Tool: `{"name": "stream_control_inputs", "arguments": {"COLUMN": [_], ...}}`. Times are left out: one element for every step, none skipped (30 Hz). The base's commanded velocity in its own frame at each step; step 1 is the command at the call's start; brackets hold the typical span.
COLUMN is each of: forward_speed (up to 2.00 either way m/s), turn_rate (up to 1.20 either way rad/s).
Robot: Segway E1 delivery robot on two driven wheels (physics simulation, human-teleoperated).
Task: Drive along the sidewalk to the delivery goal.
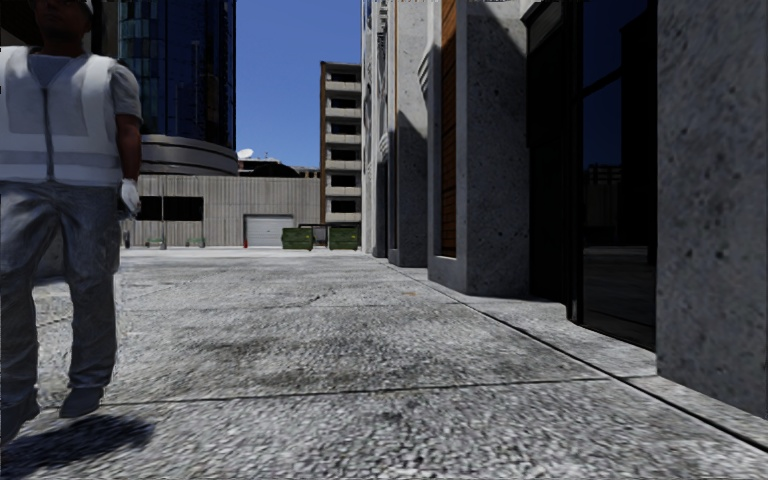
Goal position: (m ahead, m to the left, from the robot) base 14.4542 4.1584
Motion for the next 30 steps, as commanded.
{"name": "stream_control_inputs", "arguments": {"forward_speed": [2.00,2.00,2.00,2.00,2.00,2.00,2.00,2.00,2.00,2.00,2.00,2.00,2.00,2.00,2.00,2.00,2.00,1.96,1.96,1.90,1.82,1.79,1.77,1.77,1.76,1.76,1.76,1.76,1.76,1.76], "turn_rate": [-0.62,-0.62,-0.62,-0.53,-0.01,0.00,0.00,0.00,0.00,0.00,0.00,0.00,0.00,0.00,0.00,0.10,0.24,0.32,0.32,0.36,0.38,0.40,0.41,0.41,0.42,0.42,0.43,0.43,0.43,0.43]}}
